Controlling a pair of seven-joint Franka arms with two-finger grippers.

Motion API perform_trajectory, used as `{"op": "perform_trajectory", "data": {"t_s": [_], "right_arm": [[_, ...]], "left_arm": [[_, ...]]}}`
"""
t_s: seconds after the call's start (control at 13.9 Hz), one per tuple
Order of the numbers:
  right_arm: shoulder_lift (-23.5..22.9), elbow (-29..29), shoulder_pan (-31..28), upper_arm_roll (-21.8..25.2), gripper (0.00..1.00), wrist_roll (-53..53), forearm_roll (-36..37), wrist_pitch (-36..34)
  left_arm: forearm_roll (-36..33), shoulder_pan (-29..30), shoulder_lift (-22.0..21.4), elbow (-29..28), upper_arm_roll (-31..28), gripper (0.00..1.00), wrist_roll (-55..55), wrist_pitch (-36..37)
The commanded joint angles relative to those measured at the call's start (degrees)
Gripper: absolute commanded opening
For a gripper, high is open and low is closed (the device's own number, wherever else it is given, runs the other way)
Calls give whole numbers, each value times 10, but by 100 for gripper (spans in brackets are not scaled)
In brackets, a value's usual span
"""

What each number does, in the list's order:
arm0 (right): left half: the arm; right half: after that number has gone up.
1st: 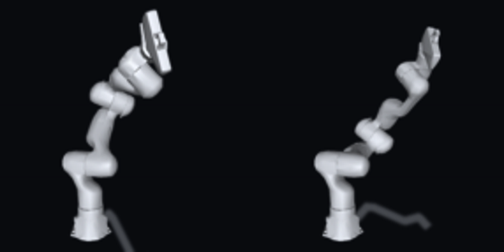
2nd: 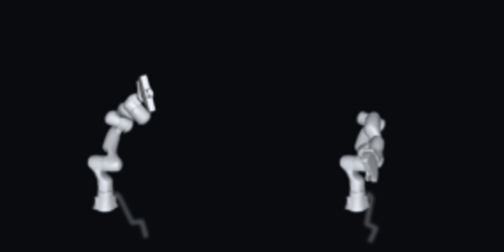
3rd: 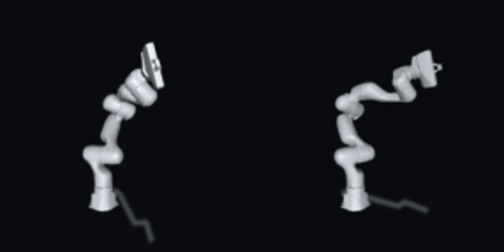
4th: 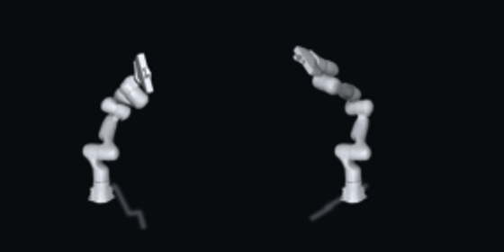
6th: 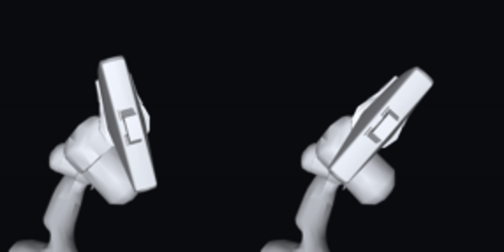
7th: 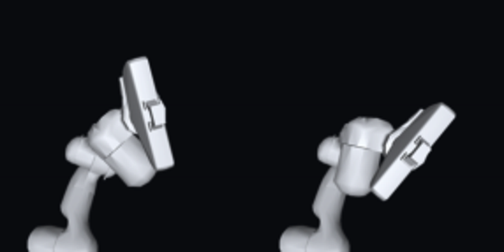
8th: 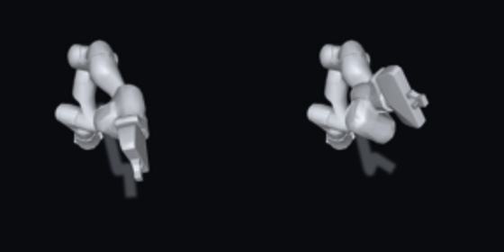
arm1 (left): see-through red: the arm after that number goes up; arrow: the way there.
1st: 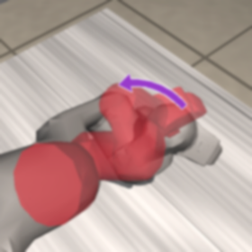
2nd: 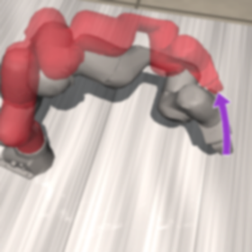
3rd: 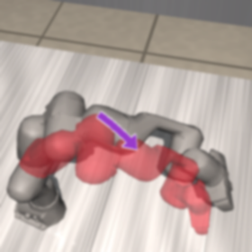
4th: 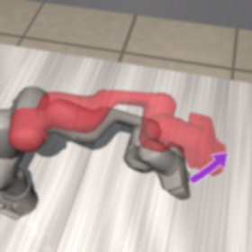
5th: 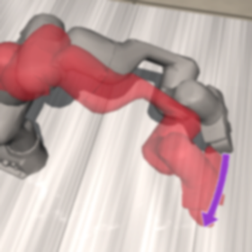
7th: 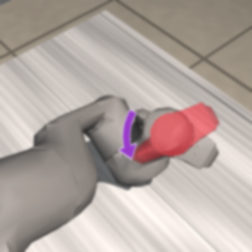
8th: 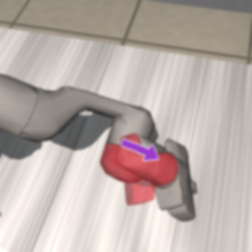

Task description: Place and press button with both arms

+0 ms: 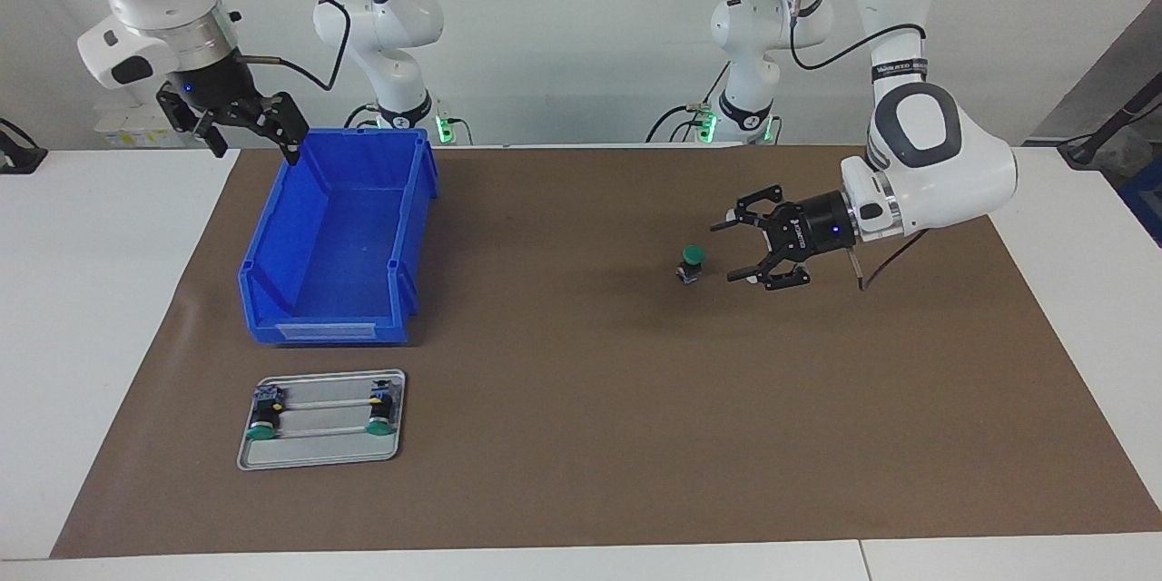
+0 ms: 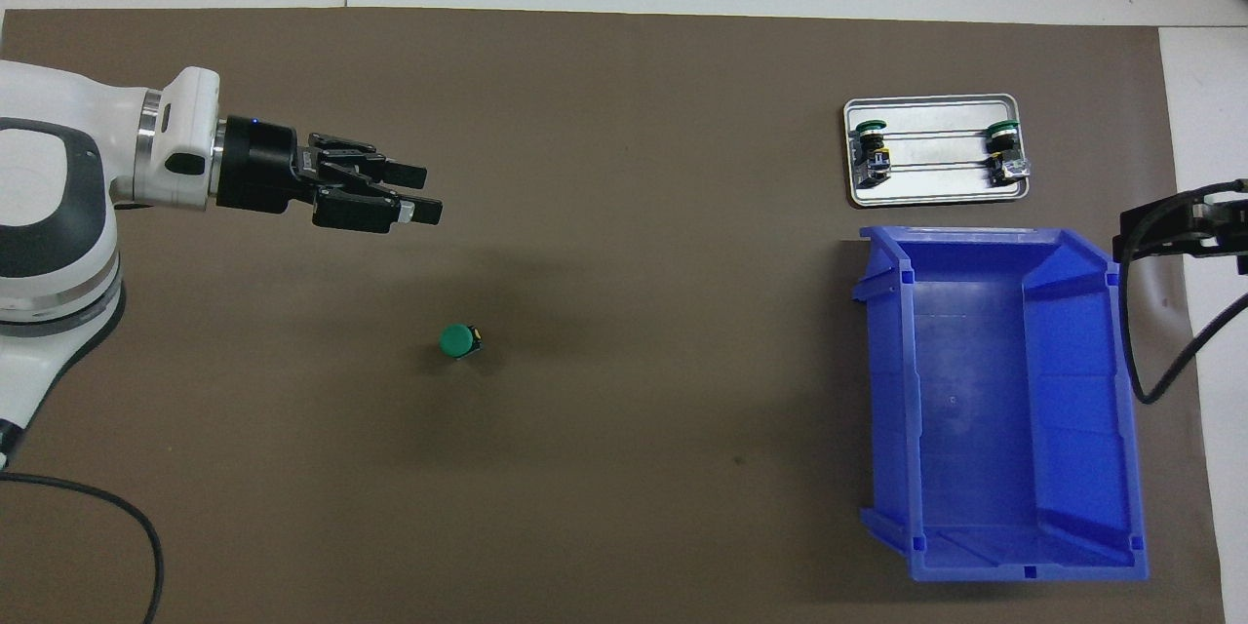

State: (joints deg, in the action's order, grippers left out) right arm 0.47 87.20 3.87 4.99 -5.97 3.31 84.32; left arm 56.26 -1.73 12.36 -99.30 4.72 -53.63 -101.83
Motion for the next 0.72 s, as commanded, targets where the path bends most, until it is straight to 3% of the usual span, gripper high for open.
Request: {"op": "perform_trajectory", "data": {"t_s": [0.0, 0.14, 0.36, 0.5, 0.65], "right_arm": [[-7, -12, -5, -2, 100, 17, -10, -14], [-5, -8, -6, -2, 100, 18, -10, -14], [-2, -4, -6, -2, 100, 17, -11, -14], [-2, -3, -6, -2, 100, 17, -11, -14], [-2, -2, -6, -2, 100, 18, -11, -14]], "left_arm": [[-158, -60, 5, 61, -6, 79, 171, 5], [-303, -106, 7, 92, -5, 77, 298, 3], [-423, -165, 6, 82, -5, 64, 437, -7], [-439, -183, -12, 46, -5, 49, 498, -7], [-489, -210, -50, -44, -5, 24, 544, -39]]}}
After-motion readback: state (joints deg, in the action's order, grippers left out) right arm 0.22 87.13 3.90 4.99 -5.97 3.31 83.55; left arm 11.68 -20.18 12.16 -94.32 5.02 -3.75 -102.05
